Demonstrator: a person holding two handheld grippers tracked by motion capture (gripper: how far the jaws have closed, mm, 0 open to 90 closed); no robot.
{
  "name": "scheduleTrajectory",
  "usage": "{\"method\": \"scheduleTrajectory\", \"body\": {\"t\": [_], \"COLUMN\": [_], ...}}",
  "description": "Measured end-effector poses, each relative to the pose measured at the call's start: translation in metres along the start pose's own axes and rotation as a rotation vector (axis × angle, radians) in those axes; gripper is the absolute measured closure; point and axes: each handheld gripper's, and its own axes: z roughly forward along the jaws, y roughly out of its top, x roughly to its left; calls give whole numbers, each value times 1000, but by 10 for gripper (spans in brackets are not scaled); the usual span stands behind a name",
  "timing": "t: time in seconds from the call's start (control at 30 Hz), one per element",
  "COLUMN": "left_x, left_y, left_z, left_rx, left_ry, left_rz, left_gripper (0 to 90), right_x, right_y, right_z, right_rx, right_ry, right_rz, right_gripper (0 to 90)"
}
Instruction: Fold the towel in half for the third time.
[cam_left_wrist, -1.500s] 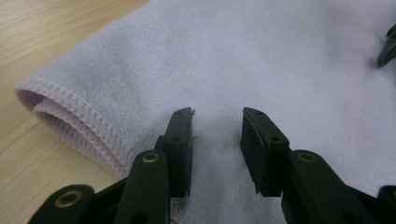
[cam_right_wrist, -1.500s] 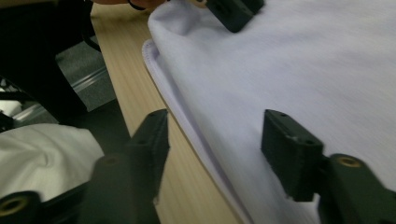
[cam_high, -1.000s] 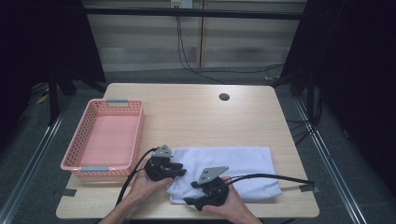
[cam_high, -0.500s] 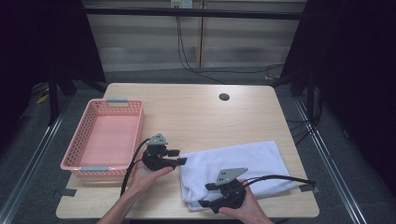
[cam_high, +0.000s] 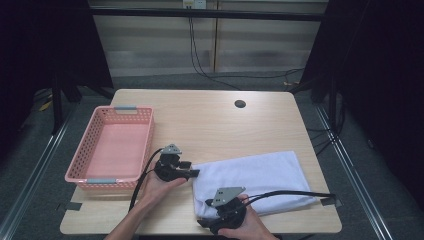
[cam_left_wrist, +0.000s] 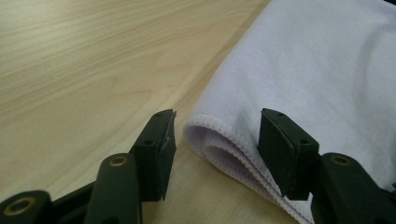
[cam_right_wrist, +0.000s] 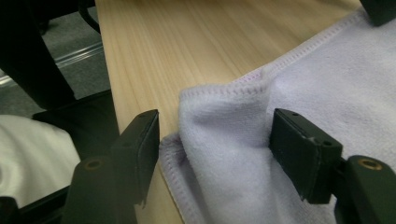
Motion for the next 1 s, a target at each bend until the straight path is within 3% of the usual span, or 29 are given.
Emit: {"method": "scheduleTrajectory", "body": {"t": [0.1, 0.2, 0.33, 0.4, 0.5, 0.53, 0.63, 0.67, 0.77, 0.83, 1.0], "left_x": [-4, -2, -6, -7, -3, -2, -4, -5, -5, -6, -10], "left_y": [-1, -3, -4, -3, 0, 1, 8, 11, 21, 30, 47], "left_z": [4, 6, 7, 7, 2, 0, -9, -12, -23, -31, -55], "left_rx": [21, 38, 42, 41, 11, -6, -48, -53, -114, -134, -181], "left_ry": [-11, -33, -49, -54, -96, -108, -145, -143, -171, -168, -153], "left_rz": [8, -5, 2, 5, -38, -48, -59, -52, -81, -74, -51], "left_gripper": [500, 599, 747, 796, 819, 822, 824, 824, 826, 826, 827], "right_x": [5, 8, 8, 6, 3, 2, -2, -3, -6, -8, -3], "right_y": [-2, -4, -4, -2, 1, 3, 8, 11, 23, 31, 60], "right_z": [1, 1, 0, -1, -1, -1, -3, -5, -15, -22, -40], "right_rx": [-6, -9, -6, -1, 17, 27, 36, 19, -58, -99, -191], "right_ry": [-44, -93, -110, -136, -153, -150, -129, -109, -61, -39, -9], "right_rz": [-38, -84, -91, -92, -89, -52, -5, 19, 72, 91, 70], "right_gripper": [375, 454, 514, 639, 731, 744, 761, 761, 765, 766, 767]}}
